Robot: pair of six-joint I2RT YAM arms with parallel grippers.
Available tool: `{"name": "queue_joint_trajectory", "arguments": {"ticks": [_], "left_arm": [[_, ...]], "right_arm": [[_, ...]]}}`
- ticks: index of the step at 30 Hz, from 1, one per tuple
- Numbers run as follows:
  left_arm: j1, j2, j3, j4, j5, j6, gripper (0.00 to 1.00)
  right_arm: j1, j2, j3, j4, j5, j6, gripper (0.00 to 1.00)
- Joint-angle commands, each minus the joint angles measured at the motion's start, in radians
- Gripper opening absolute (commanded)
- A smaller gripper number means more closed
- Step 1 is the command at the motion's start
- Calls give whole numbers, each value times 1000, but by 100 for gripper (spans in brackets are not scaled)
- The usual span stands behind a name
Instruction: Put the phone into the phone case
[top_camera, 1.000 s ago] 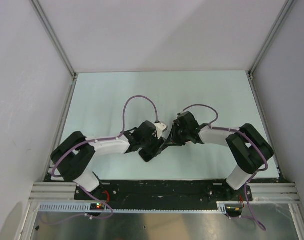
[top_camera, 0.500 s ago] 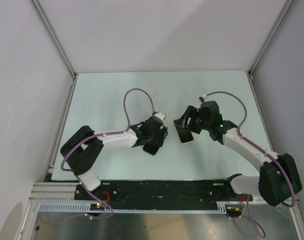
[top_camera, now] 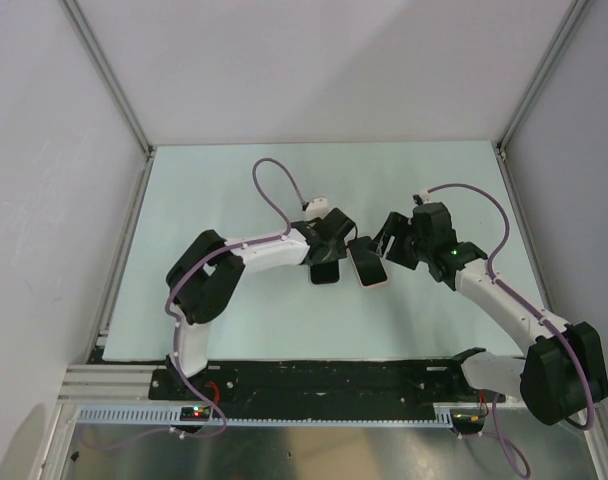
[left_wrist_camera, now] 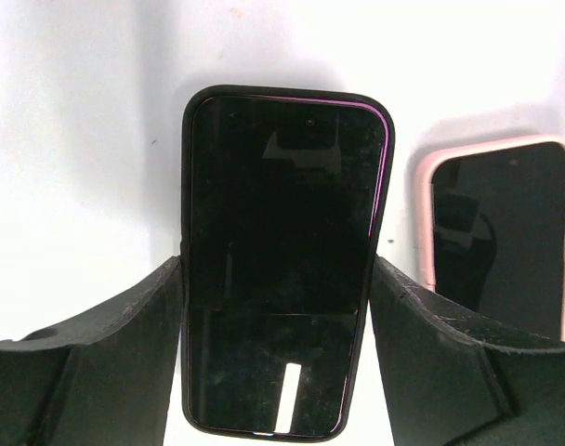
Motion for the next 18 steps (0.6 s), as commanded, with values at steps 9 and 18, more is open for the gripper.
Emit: {"name": "queue_joint_trajectory", "arguments": {"ticks": [9, 18], "left_arm": [[-6, 31, 18, -57, -98, -208, 24], [-8, 45, 52, -53, -49, -130, 53]], "right_arm": [[-4, -23, 19, -13, 22, -26, 71], [-3, -46, 9, -25, 37, -33, 77]]}}
